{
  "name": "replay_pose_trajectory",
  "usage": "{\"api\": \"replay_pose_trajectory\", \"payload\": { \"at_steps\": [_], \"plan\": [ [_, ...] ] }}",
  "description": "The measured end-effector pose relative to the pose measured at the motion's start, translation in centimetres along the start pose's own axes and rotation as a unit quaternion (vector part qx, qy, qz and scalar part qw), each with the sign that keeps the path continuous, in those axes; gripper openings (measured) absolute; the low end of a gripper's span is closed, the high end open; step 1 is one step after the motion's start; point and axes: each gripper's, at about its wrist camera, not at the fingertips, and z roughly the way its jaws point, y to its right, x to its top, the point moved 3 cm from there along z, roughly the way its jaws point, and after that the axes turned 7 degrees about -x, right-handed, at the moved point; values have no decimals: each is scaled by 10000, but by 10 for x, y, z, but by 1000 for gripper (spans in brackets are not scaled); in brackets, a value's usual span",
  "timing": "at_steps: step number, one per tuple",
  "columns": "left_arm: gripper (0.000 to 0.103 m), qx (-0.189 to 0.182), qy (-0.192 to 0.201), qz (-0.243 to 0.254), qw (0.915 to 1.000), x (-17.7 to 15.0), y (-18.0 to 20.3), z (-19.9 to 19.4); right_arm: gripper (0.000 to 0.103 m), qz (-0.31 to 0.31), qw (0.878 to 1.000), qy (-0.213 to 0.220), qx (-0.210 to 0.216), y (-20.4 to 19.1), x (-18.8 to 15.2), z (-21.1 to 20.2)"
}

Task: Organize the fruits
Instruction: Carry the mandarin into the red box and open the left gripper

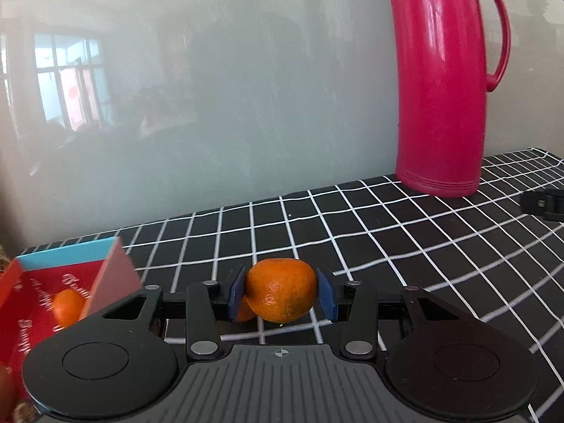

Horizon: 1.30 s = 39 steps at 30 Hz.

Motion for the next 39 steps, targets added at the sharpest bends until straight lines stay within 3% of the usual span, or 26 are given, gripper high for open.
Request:
{"api": "replay_pose_trajectory", "payload": {
  "at_steps": [19,33,39],
  "plan": [
    [44,674,297,-488,9961,-26,-88,-92,90,-477,9961,188,723,-86,-14,-53],
    [44,1384,224,-1201,9828,-72,-165,-141,91,-979,9875,289,1199,-141,-31,-85],
    [44,1509,233,-1386,9785,-86,-187,-151,90,-1140,9844,330,1295,-158,-38,-95]
  ]
}}
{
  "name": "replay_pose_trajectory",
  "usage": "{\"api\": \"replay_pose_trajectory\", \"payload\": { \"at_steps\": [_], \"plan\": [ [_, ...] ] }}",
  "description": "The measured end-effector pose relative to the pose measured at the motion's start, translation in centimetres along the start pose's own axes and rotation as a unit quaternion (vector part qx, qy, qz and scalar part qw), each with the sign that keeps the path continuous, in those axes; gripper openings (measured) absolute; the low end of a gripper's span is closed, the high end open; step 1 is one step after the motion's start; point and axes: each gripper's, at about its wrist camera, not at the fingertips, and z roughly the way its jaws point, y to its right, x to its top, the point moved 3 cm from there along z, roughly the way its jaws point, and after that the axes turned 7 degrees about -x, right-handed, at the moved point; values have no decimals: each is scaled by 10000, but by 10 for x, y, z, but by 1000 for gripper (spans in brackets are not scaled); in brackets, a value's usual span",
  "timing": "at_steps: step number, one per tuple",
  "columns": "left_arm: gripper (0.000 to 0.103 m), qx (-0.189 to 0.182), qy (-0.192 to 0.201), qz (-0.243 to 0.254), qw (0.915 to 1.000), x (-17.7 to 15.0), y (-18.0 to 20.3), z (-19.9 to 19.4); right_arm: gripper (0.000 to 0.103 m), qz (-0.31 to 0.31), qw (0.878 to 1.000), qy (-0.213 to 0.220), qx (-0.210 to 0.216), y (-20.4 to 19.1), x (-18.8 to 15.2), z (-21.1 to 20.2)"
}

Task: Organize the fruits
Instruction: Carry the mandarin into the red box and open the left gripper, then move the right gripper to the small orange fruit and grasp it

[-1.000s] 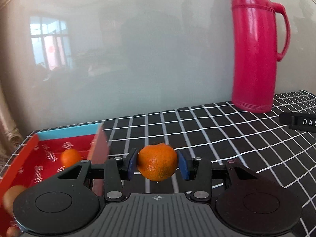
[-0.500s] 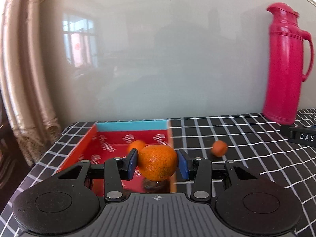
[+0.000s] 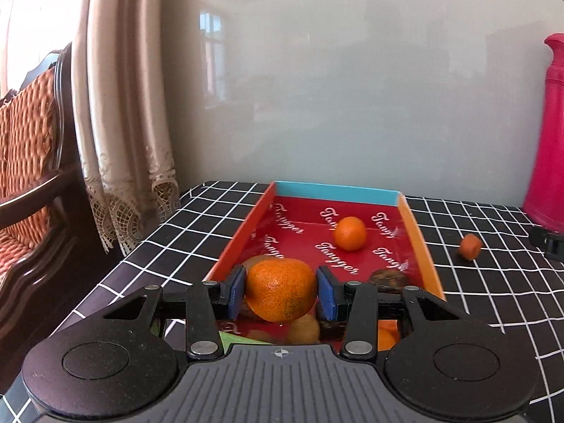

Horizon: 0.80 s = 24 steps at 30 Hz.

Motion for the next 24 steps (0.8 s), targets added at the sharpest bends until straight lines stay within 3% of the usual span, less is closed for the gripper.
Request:
{"api": "replay_pose_trajectory", "payload": {
  "at_steps": [9,10,12,16,20,24],
  "plan": [
    [44,11,-10,-13,10000,-6,-9,1,90,-40,10000,57,-25,-3,-1,-2],
    [47,82,91,-19,9999,-6,-9,-3,91,-56,10000,65,-26,-4,-1,-3],
    [84,132,195,-11,9997,-3,-9,-6,91,-90,9999,81,-21,-5,-1,-3],
    [88,149,323,-21,9994,0,-8,-9,91,-130,9999,69,-5,-6,-2,-4],
    [100,231,322,107,9992,-1,-2,-6,91,-179,9998,57,0,-7,-3,-4],
    [103,190,313,125,9992,-1,1,-3,91,-192,9998,59,-9,-5,-4,-4]
  ]
}}
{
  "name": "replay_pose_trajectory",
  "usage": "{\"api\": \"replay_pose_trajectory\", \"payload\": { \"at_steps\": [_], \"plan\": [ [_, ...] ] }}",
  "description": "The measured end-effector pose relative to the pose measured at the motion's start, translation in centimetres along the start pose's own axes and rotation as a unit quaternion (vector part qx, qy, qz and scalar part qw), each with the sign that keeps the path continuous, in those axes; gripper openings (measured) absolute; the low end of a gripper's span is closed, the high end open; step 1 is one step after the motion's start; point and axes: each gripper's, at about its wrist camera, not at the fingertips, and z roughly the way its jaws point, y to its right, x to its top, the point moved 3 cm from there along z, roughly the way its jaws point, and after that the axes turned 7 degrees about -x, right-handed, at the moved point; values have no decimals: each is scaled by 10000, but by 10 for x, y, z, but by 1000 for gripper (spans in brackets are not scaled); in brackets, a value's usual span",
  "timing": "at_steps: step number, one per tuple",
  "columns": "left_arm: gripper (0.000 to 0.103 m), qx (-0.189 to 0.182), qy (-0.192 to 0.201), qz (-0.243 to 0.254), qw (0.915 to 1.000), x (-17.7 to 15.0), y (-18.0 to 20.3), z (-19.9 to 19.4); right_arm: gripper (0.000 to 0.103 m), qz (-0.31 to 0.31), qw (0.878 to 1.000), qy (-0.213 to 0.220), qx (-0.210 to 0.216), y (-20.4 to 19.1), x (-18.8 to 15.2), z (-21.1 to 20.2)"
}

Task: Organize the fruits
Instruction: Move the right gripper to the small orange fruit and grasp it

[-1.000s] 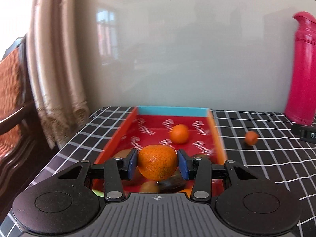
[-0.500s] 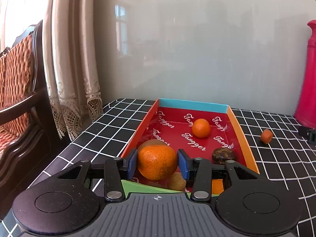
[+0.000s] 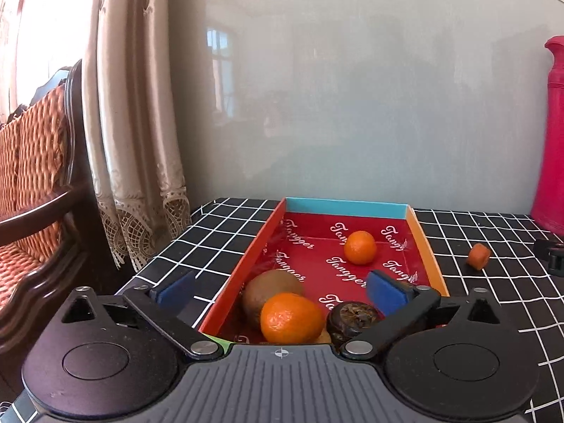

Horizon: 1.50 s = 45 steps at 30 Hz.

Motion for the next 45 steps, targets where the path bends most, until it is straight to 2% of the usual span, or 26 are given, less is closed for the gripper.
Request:
{"api": "replay_pose_trajectory", "payload": {
  "at_steps": [13,28,34,38,45],
  "plan": [
    [103,138,23,-43,9999,0,-9,2,91,-60,10000,38,49,-4,1,1],
    [103,592,-2,-356,9976,-2,-54,7,88,-466,9981,91,404,-38,3,14],
    [103,747,-78,-620,9952,-2,-72,18,78,-402,9974,-174,566,-46,2,36],
    [103,863,-47,-592,9945,0,-78,22,72,-515,9965,-249,605,-55,1,48],
    [103,1011,-84,-705,9923,1,-92,30,63,-712,9951,-438,532,-61,-2,68]
  ]
}}
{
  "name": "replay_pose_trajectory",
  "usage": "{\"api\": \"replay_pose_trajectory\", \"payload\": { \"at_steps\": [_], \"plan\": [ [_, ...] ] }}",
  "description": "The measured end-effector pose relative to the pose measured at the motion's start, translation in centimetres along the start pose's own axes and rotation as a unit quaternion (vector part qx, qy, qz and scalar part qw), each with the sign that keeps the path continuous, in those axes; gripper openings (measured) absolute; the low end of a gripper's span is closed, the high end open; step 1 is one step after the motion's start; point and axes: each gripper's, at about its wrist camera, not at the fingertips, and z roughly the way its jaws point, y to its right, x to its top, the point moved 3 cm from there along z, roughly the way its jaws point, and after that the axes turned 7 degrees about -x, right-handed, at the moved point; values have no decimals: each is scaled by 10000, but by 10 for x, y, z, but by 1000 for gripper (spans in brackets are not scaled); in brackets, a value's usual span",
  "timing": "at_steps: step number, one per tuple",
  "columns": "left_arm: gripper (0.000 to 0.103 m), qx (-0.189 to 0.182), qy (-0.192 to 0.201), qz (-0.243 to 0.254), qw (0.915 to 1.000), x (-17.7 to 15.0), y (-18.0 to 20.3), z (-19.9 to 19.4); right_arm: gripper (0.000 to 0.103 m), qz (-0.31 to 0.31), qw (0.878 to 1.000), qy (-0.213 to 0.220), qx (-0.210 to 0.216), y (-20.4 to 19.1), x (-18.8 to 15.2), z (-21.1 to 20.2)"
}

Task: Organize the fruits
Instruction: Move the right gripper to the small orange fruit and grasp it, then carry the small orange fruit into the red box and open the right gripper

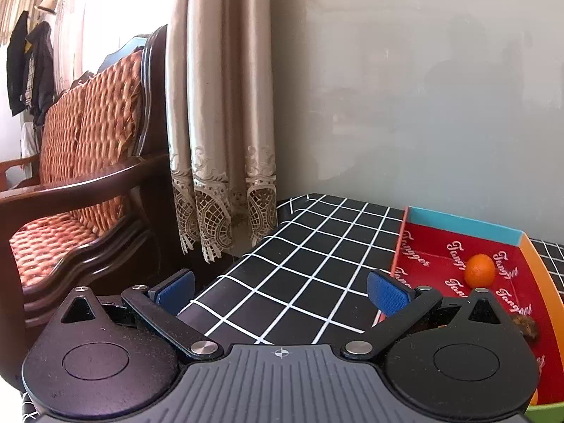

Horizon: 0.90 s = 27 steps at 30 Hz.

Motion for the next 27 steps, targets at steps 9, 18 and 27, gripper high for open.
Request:
{"api": "replay_pose_trajectory", "payload": {
  "at_steps": [9,18,27],
  "plan": [
    [103,-17,-50,29,10000,1,-2,8,49,-86,9997,-215,63,0,1,16],
    [103,-27,-111,5,9999,1,-6,9,32,-218,9990,-371,148,-7,3,26],
    [103,-69,-128,-4,9999,2,-7,6,31,-192,9991,-350,151,-7,1,22]
  ]
}}
